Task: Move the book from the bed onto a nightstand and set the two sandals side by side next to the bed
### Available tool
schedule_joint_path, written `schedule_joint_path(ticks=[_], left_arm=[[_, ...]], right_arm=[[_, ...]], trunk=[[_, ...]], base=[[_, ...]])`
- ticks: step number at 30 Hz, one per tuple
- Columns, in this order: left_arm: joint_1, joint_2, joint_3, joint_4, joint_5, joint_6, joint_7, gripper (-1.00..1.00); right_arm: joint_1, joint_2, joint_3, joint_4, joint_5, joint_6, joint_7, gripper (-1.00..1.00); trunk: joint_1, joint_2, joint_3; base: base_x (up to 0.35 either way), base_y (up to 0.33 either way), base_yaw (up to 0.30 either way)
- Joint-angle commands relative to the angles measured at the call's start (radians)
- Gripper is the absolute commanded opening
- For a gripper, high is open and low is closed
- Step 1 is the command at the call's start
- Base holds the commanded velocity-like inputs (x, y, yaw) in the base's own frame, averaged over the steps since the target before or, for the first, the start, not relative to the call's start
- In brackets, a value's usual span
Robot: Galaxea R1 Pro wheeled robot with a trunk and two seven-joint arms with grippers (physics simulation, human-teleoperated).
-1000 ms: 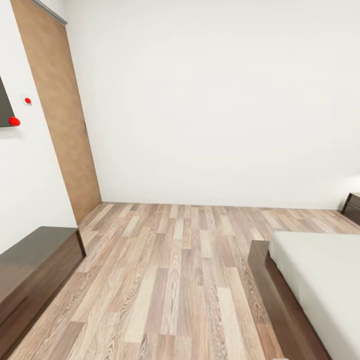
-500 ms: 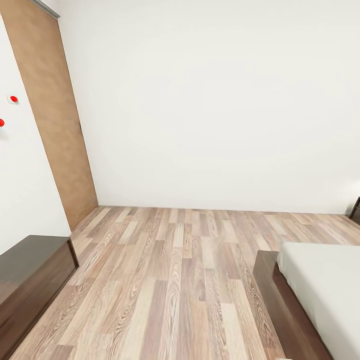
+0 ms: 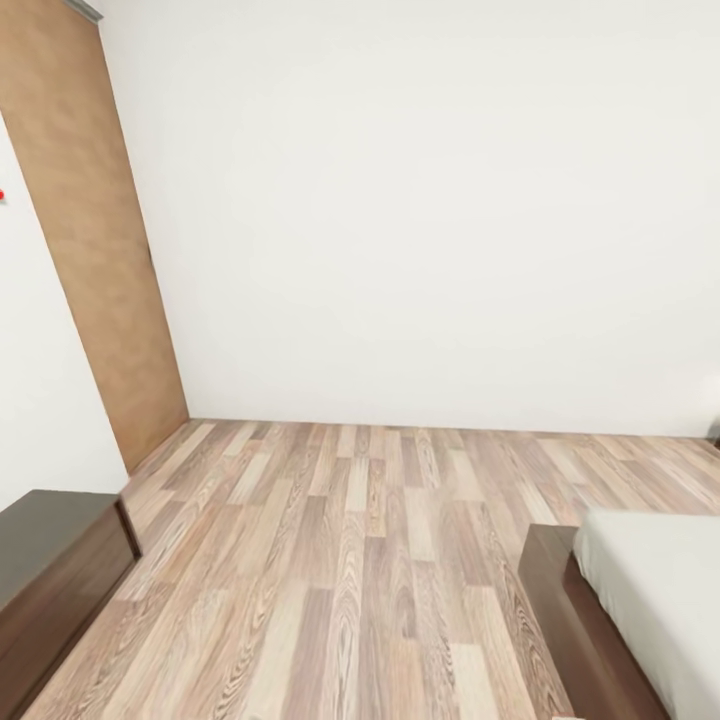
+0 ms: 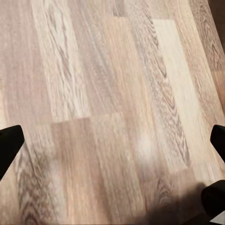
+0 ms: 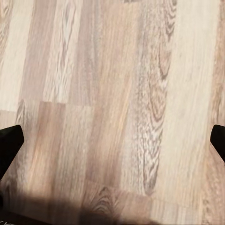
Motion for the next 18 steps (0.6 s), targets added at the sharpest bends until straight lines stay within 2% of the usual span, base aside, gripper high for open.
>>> schedule_joint_path(ticks=[1, 18], left_arm=[[-0.001, 0.0, 0.009, 0.001, -0.01, -0.004, -0.001, 1.0], [-0.001, 0.0, 0.009, 0.0, -0.01, -0.004, -0.001, 1.0]], right_arm=[[-0.001, 0.0, -0.004, 0.003, -0.006, -0.002, 0.005, 1.0], [-0.001, 0.0, -0.004, 0.003, -0.006, -0.003, 0.006, 1.0]], trunk=[[0.0, 0.0, -0.002], [0.0, 0.0, -0.007]], base=[[0.321, 0.0, 0.0], [0.321, 0.0, 0.0]])
